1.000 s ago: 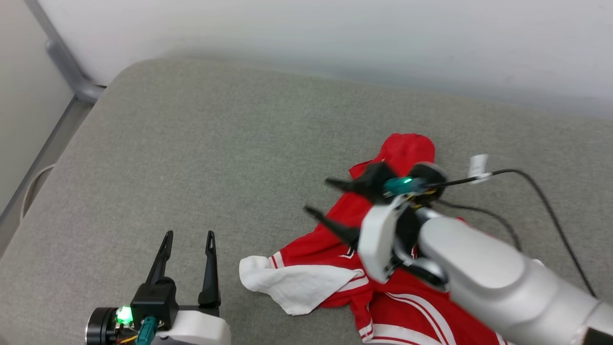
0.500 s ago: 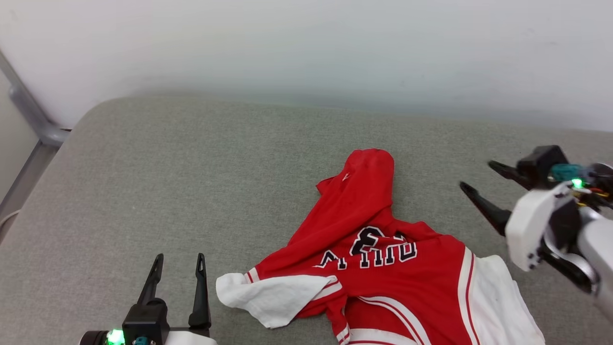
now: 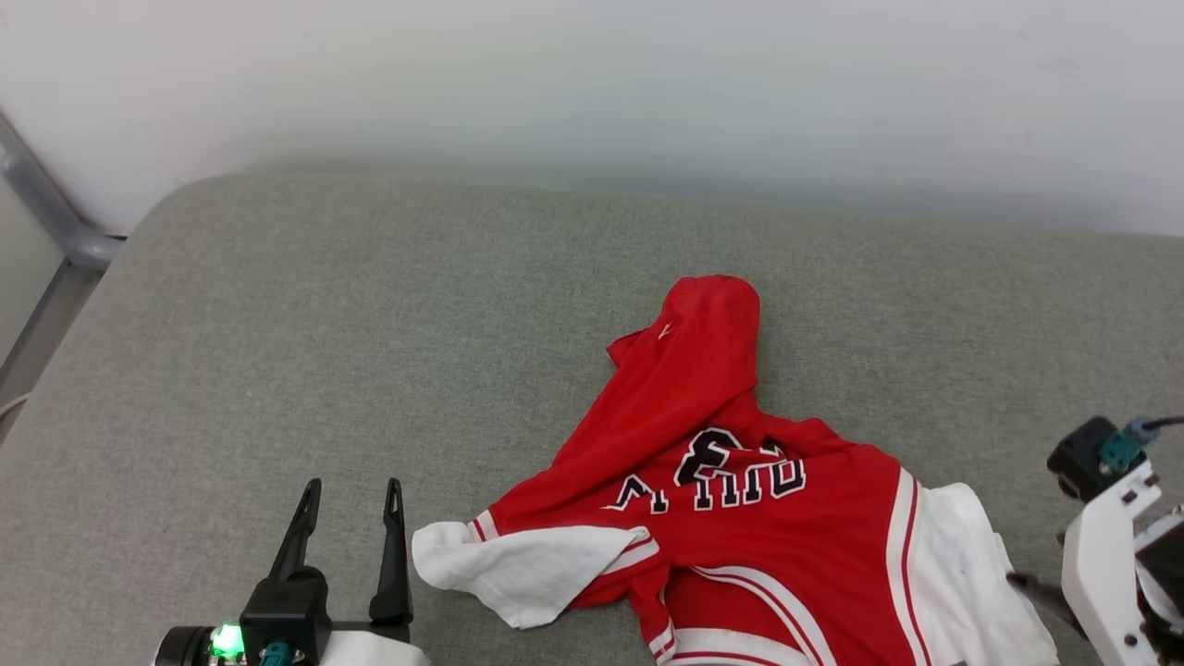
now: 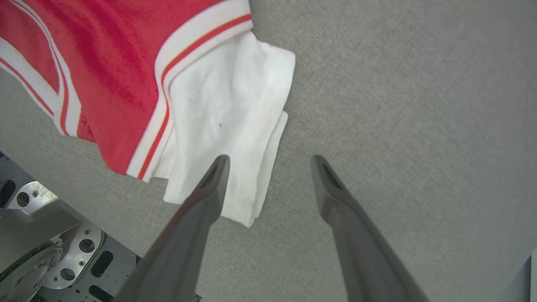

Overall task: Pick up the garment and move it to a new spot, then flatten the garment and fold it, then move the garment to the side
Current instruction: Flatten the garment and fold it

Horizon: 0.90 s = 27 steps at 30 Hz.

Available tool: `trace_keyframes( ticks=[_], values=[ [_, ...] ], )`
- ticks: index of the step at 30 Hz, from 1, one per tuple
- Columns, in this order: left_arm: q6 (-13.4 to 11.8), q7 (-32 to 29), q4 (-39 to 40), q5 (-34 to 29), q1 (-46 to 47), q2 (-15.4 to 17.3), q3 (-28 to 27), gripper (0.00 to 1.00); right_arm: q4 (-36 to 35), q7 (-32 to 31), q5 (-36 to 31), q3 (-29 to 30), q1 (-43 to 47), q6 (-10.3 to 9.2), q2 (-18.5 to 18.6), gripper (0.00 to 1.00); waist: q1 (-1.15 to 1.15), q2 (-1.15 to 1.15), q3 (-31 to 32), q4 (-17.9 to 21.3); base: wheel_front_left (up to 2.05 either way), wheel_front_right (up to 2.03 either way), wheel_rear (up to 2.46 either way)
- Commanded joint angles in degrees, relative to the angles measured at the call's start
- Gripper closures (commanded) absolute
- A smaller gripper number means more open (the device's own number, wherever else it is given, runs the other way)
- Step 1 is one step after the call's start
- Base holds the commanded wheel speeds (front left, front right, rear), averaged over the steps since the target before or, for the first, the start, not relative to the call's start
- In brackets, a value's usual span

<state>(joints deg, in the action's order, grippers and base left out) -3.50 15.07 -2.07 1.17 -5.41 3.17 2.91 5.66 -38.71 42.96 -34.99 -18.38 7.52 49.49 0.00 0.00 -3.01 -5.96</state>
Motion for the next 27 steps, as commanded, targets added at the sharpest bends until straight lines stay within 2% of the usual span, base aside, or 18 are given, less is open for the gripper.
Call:
trace_keyframes(
  ticks=[1, 10, 19, 20, 21, 27],
  values=[
    [0.28, 0.15, 0.20, -0.28, 0.77, 0.06, 0.00, 0.00, -0.20, -1.10, 0.10, 0.36, 1.69, -0.07, -0.09, 0.00, 0.00, 0.00, -0.78, -0.40, 0.00, 0.00, 0.00],
    [0.21, 0.15, 0.02, -0.11, 3.25, -0.04, 0.55, 0.00, 3.98, -4.38, -2.90, 1.13, 5.72, -0.07, -3.86, 0.00, 0.00, 0.00, -4.26, -2.06, 0.00, 0.00, 0.00],
    [0.06, 0.15, -0.47, 0.16, 3.94, -0.14, 0.43, 0.00, 11.17, -1.15, -3.93, -3.44, 6.92, 0.04, -9.64, 0.00, 0.00, 0.00, -5.01, -2.30, 0.00, 0.00, 0.00],
    [0.03, 0.15, -0.54, 0.17, 3.82, -0.14, 0.26, 0.00, 11.31, -0.24, -3.59, -3.59, 6.61, 0.04, -9.94, 0.62, 0.00, 0.00, -4.79, -2.12, 0.00, 0.00, 0.00],
    [0.03, 0.15, -0.63, 0.15, 3.61, -0.14, 0.14, 0.00, 11.37, 0.83, -3.39, -3.31, 6.10, 0.04, -10.03, 1.00, 0.00, 0.00, -4.54, -1.92, 0.00, 0.00, 0.00],
    [0.30, 0.15, -1.03, -0.16, 2.56, -0.15, -0.28, 0.00, 12.81, 6.29, -1.33, 2.76, 3.83, -0.10, -6.98, 1.00, 0.00, 0.00, -2.44, -0.74, 0.00, 0.00, 0.00]
  ],
)
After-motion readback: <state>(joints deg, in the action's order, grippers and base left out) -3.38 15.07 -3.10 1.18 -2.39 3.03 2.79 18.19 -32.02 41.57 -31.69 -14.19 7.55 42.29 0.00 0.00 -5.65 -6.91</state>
